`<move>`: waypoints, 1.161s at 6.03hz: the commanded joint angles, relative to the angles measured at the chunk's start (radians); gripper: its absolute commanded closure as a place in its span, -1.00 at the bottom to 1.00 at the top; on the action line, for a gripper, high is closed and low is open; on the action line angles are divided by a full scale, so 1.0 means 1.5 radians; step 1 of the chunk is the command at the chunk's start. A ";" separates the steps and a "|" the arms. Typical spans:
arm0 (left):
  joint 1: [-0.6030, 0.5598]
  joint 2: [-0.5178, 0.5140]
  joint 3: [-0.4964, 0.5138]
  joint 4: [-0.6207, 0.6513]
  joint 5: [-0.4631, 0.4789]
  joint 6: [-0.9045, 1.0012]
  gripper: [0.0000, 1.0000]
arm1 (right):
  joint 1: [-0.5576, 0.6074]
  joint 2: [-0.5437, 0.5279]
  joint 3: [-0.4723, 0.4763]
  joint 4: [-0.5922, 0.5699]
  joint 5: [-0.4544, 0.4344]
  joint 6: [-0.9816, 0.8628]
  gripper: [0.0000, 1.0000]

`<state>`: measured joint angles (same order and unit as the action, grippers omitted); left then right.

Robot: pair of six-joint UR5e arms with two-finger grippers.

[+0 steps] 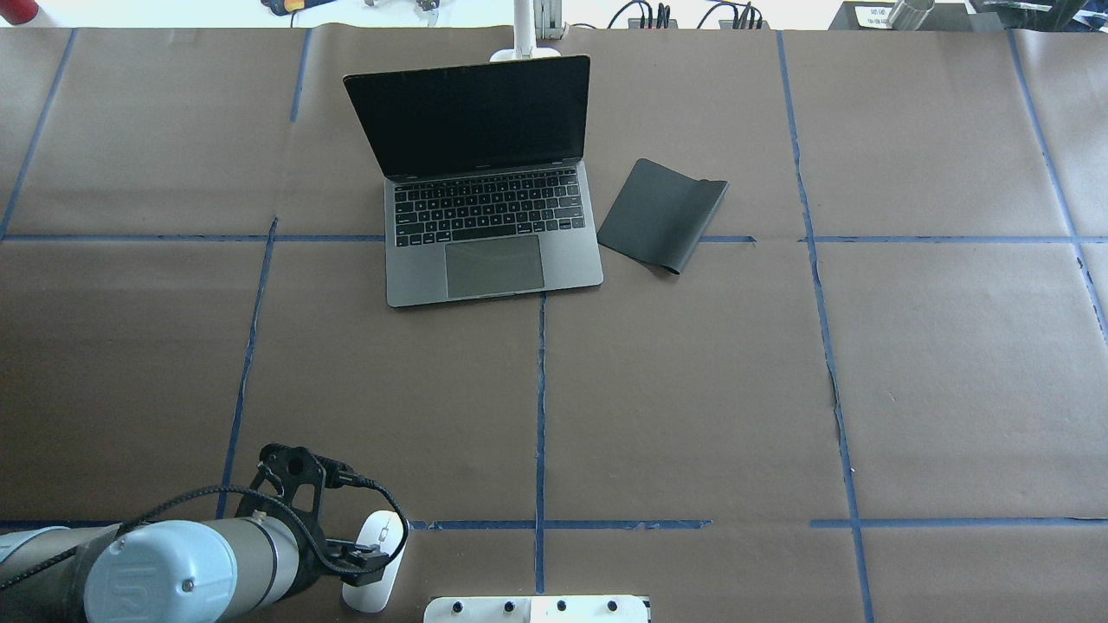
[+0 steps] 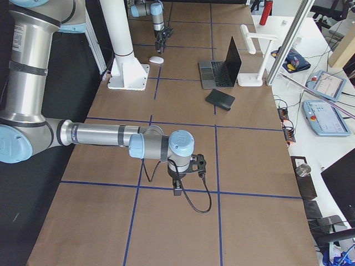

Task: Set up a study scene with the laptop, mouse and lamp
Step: 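Lower the left gripper over the white mouse and grasp it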

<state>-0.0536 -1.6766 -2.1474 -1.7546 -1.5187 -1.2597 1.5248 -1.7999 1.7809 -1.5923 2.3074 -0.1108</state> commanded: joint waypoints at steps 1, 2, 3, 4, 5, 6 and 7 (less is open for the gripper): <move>0.027 -0.011 0.014 0.008 0.010 -0.002 -1.00 | 0.000 -0.001 0.001 0.000 0.000 0.001 -1.00; 0.030 -0.025 0.021 0.008 0.008 -0.001 -1.00 | 0.000 -0.001 0.001 0.000 0.000 0.001 -1.00; 0.030 -0.029 0.029 0.008 0.009 -0.002 -1.00 | 0.000 0.000 0.000 0.000 0.000 0.000 -1.00; 0.030 -0.034 0.035 0.008 0.009 -0.002 -1.00 | 0.000 0.000 0.000 0.000 0.000 0.001 -1.00; 0.030 -0.037 0.044 0.008 0.010 -0.003 -1.00 | 0.000 0.000 0.000 0.000 0.000 0.001 -1.00; 0.030 -0.054 0.057 0.008 0.010 -0.003 -1.00 | 0.000 0.000 0.000 0.000 0.000 0.000 -1.00; 0.030 -0.068 0.073 0.008 0.010 -0.003 -1.00 | 0.000 0.002 -0.001 0.000 -0.001 -0.001 -1.00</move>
<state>-0.0092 -1.7578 -2.0599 -1.7426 -1.5034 -1.2639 1.5248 -1.7981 1.7804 -1.5923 2.3066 -0.1105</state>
